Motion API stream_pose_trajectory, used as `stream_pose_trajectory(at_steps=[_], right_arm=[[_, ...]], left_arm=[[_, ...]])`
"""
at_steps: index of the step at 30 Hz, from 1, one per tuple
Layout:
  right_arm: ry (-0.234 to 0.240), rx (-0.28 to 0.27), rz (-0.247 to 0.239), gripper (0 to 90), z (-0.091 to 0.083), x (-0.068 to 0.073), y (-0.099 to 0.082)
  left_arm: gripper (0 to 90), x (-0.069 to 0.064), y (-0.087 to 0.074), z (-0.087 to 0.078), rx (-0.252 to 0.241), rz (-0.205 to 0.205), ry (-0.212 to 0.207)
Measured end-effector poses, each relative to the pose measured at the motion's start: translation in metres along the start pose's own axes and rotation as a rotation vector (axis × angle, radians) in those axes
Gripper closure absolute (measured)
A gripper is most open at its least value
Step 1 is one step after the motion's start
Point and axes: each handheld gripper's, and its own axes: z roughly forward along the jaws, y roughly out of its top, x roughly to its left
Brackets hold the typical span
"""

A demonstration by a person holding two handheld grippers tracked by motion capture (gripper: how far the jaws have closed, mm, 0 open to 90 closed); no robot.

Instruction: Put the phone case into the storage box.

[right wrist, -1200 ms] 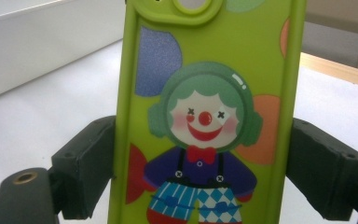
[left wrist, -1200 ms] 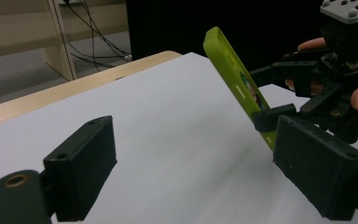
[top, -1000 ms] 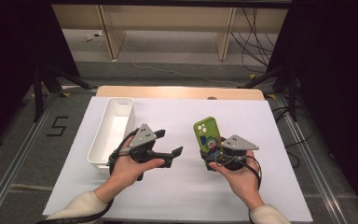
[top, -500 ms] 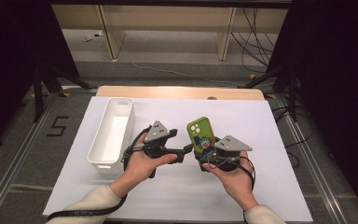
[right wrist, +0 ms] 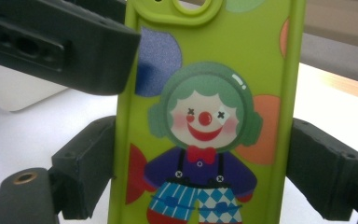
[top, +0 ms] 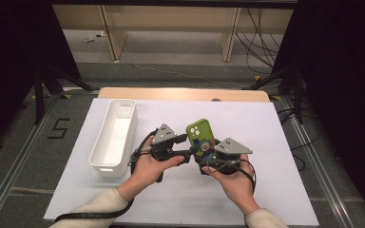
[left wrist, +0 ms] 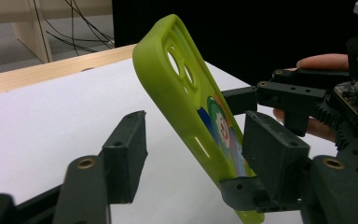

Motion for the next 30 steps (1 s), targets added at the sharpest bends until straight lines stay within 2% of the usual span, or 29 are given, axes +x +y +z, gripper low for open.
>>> stream_pose_trajectory(at_steps=[7, 10, 19, 30], right_arm=[[0.003, 0.002, -0.002, 15.9, 0.001, 0.0024, 0.0006], [0.007, 0.001, -0.004, 15.9, 0.0017, 0.004, 0.0007], [0.01, 0.002, -0.006, 15.9, 0.0029, 0.0051, 0.0002], [0.018, 0.001, 0.001, 15.7, 0.0053, 0.0056, -0.002]], left_arm=[[50.4, 0.0015, -0.0005, 0.0009, -0.013, -0.017, -0.014], [54.6, 0.0024, -0.0014, 0.0013, -0.015, -0.039, -0.023], [64.3, 0.0062, -0.0031, 0.0014, -0.028, -0.052, -0.025], [72.3, 0.0062, -0.0038, -0.0003, -0.045, -0.083, -0.082]])
